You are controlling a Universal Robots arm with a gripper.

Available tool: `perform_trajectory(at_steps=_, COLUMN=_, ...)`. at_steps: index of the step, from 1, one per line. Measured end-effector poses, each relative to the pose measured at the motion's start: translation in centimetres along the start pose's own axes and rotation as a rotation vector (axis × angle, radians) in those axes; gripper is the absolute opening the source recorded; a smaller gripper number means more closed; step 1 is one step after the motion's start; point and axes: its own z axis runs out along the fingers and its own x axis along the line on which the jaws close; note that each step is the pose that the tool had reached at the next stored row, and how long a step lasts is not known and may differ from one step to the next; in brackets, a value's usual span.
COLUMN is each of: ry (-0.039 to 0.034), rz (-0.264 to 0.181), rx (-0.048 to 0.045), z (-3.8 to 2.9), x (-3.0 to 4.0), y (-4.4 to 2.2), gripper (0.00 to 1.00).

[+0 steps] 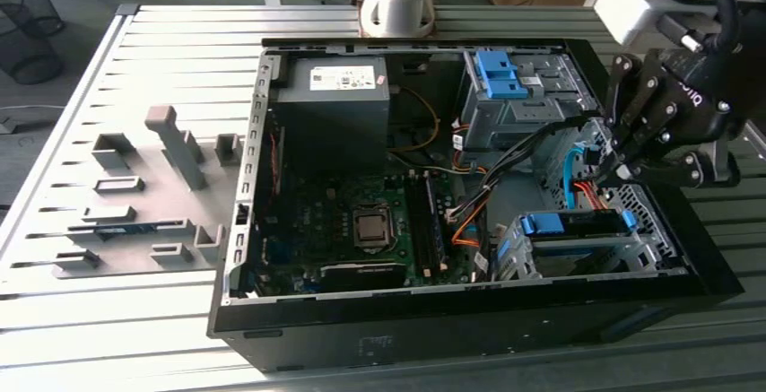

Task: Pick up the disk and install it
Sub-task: 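Insert the second disk wire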

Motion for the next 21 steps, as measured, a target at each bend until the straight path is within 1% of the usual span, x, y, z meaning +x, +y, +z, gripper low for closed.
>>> perform_trajectory(at_steps=5, ry=-0.0001, rz=0.0, rx=0.0, z=-0.82, x=-0.56, y=0.06, gripper=0.11)
perform_trajectory(at_steps=7, ry=0.0, rz=0.0, rx=0.0, z=-0.91, x=-1.0, y=0.08, gripper=0.11)
perform_trajectory(at_steps=10, ry=0.0016, rz=0.0, rx=0.0, z=-0.96, x=-1.87, y=0.11, gripper=0.11)
perform_trajectory(at_steps=12, ry=0.0063, rz=0.0, rx=0.0002, z=-1.1, x=-2.26, y=0.12, gripper=0.11)
perform_trajectory(at_steps=15, ry=0.0123, rz=0.0, rx=0.0003, z=-1.12, x=-2.71, y=0.14, gripper=0.11)
perform_trajectory(at_steps=19, ry=0.0163, rz=0.001, rx=0.0004, z=-1.12, x=-2.94, y=0.19, gripper=0.11)
perform_trajectory(at_steps=21, ry=0.021, rz=0.001, rx=0.0006, z=-1.1, x=-3.09, y=0.19, gripper=0.11)
